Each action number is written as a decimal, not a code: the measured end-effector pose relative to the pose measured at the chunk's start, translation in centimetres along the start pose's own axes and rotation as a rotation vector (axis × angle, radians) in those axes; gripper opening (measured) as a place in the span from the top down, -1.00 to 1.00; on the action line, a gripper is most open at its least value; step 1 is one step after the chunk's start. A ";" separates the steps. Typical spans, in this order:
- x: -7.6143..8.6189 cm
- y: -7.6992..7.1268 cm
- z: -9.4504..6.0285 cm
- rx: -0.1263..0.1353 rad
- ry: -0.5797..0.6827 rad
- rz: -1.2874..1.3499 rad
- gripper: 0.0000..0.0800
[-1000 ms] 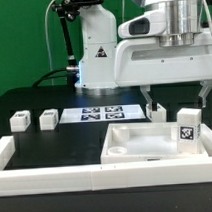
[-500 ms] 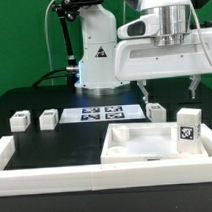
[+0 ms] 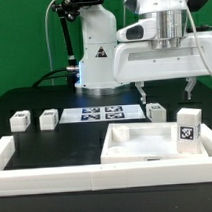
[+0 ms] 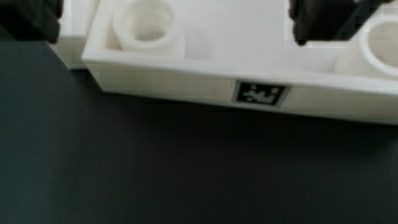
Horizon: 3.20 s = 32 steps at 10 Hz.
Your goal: Assemble square table
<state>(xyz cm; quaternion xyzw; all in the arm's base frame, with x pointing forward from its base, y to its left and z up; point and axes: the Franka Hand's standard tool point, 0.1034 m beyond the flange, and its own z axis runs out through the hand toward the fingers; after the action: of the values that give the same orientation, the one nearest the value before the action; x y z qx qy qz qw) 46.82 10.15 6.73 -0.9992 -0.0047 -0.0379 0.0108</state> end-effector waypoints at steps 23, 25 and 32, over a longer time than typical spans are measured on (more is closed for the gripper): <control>-8.9 0.3 3.0 -0.047 -0.779 0.018 -0.62; -9.5 0.5 3.2 -0.056 -0.927 0.026 -0.62; -9.6 0.2 4.2 -0.054 -1.045 0.020 -0.62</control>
Offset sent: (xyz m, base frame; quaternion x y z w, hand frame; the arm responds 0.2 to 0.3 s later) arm -0.0362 0.0124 -0.0058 -0.0082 0.0125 0.0061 0.9999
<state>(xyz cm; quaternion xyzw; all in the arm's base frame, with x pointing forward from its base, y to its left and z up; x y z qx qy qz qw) 37.61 9.91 1.81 -0.8847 0.0012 0.4659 -0.0183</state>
